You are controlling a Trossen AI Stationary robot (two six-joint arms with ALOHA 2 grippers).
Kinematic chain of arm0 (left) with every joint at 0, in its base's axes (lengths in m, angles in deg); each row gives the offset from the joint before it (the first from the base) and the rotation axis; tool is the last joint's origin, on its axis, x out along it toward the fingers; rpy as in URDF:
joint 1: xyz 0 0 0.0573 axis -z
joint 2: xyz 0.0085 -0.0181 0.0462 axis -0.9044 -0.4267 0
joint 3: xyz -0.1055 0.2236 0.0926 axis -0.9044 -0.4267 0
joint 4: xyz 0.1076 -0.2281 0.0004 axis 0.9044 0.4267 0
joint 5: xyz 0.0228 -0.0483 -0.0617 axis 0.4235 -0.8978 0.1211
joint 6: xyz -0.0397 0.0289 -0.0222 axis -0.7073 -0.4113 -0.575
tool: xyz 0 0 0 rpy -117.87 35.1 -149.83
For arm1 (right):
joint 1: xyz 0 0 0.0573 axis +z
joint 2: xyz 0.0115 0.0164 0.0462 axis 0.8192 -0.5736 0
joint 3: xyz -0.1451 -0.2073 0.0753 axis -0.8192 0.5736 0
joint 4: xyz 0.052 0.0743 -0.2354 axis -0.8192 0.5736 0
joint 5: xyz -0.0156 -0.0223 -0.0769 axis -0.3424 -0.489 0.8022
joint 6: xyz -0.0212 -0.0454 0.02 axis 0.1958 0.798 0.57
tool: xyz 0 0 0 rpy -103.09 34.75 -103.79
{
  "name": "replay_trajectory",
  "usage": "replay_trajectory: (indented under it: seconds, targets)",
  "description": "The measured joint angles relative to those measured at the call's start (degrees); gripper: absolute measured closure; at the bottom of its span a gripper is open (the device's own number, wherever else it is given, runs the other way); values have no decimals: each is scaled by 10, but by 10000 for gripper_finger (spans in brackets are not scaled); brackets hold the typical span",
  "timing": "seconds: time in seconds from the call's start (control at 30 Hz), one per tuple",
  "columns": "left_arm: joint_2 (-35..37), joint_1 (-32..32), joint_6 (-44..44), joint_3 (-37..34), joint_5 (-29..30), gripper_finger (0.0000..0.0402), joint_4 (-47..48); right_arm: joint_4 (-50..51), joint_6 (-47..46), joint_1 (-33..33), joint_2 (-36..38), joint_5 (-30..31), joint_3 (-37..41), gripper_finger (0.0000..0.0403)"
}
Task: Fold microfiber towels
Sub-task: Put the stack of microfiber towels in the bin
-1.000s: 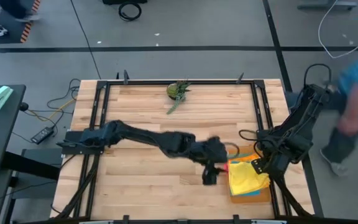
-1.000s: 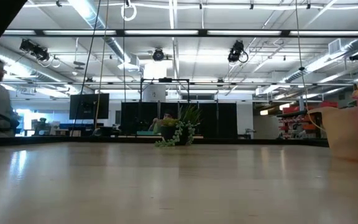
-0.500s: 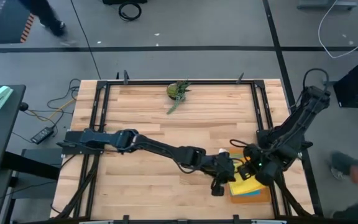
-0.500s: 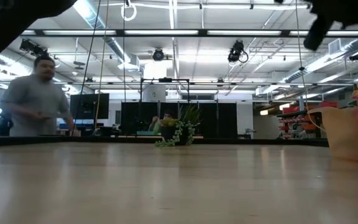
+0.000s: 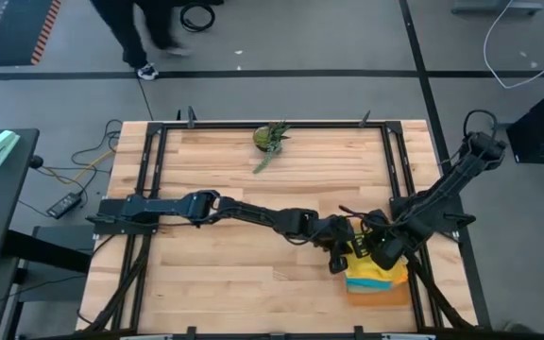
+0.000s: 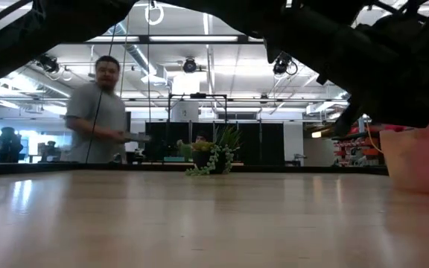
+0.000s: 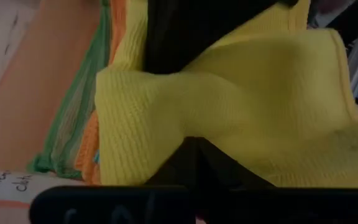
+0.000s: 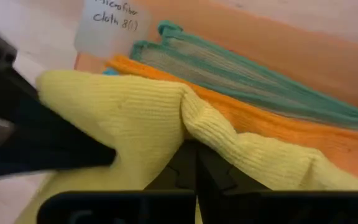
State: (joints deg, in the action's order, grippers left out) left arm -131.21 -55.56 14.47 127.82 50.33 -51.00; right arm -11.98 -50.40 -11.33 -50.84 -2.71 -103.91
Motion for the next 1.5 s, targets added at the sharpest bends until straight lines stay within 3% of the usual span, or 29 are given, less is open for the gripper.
replay_trajectory:
  seconds: [0.23, 0.33, 0.47, 0.77, 1.1, 1.5]
  targets:
    - [6, -5, 7, 2, -27, 370, 14, 37, 38, 9, 15, 15, -97, 401]
    - [19, -11, 30, 0, -64, 376, 14, 8, 46, 29, -8, 54, -127, 401]
    - [52, -27, 63, 0, -70, 390, 26, -31, 50, 42, -63, 72, -146, 402]
    - [64, -46, 96, -18, -96, 385, 12, -63, 21, 68, -161, 63, -173, 402]
    - [63, -27, 105, -49, -102, 388, -5, -32, 30, 71, -163, 60, -210, 402]
    - [54, -30, 106, -49, -86, 385, 19, -84, 72, 71, -294, 1, -210, 402]
